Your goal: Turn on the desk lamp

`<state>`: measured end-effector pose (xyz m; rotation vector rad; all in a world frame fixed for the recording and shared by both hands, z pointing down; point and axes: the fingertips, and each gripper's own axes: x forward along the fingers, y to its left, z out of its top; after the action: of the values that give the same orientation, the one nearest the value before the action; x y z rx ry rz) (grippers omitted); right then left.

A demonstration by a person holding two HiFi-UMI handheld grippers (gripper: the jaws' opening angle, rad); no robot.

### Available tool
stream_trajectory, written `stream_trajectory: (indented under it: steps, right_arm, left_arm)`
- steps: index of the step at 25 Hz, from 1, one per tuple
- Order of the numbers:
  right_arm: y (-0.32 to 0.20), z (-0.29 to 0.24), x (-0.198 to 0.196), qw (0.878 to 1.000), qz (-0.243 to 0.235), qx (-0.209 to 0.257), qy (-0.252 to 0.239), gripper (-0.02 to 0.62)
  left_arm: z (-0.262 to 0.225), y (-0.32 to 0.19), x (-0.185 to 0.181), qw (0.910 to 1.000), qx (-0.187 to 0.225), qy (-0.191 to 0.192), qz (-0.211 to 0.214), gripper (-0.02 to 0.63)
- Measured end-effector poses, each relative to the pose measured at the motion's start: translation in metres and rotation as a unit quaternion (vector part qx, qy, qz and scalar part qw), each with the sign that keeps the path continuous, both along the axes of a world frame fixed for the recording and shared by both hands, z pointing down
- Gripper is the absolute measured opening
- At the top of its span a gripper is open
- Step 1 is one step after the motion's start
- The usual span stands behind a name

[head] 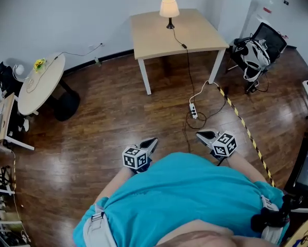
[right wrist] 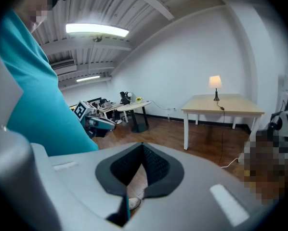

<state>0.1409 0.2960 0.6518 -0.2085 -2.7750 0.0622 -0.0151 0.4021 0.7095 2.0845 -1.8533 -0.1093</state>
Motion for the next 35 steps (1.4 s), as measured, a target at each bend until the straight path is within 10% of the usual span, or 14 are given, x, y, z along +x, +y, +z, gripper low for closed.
stream_trajectory:
  steps: [11, 35]
  right_arm:
    - [-0.058, 0.022, 0.17, 0.996, 0.012, -0.067, -0.056, 0.002]
    - [0.05, 0.034, 0.105, 0.998, -0.031, -0.038, -0.047, 0.0]
  left_arm:
    - [-0.011, -0.049, 0.195, 0.9998, 0.017, 0.0, -0.013, 0.0]
    - [0.02, 0.066, 0.124, 0.9985, 0.032, 0.009, -0.044, 0.0]
